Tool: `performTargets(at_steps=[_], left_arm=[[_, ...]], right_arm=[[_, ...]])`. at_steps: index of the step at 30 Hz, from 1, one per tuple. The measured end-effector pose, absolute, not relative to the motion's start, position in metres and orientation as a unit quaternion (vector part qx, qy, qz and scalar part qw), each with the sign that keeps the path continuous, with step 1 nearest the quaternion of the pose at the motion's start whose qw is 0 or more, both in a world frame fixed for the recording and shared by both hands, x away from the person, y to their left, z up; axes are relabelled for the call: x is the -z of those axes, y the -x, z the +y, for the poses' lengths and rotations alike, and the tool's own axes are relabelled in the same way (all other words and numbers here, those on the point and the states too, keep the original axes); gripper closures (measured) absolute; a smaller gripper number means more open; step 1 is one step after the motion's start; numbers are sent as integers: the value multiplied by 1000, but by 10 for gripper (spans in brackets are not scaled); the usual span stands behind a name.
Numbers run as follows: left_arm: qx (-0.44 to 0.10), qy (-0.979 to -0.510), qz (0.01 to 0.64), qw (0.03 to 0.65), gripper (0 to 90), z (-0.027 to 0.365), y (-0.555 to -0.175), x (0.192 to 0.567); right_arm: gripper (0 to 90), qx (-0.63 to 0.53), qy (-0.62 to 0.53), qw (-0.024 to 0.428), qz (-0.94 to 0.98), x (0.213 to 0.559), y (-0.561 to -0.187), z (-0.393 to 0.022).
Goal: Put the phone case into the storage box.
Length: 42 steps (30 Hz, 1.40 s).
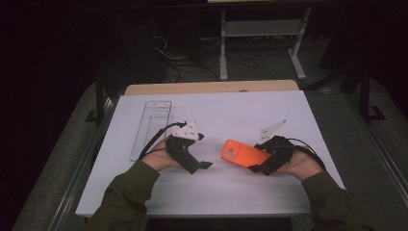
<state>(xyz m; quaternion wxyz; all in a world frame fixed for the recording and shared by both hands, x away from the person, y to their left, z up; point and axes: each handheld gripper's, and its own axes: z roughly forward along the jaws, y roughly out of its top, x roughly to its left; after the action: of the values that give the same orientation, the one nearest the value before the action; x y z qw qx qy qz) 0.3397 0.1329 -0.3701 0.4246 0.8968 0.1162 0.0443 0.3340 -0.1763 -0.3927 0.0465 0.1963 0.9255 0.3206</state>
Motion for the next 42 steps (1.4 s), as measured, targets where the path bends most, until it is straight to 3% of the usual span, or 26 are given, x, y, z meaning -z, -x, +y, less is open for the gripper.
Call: performTargets(at_steps=[13, 42], left_arm=[[-40, -900, 109, 421, 0, 136, -341, 371], [-31, -904, 89, 418, 0, 135, -339, 370]], right_arm=[[152, -307, -166, 51, 936, 392, -337, -163], [152, -309, -110, 16, 945, 388, -348, -122]])
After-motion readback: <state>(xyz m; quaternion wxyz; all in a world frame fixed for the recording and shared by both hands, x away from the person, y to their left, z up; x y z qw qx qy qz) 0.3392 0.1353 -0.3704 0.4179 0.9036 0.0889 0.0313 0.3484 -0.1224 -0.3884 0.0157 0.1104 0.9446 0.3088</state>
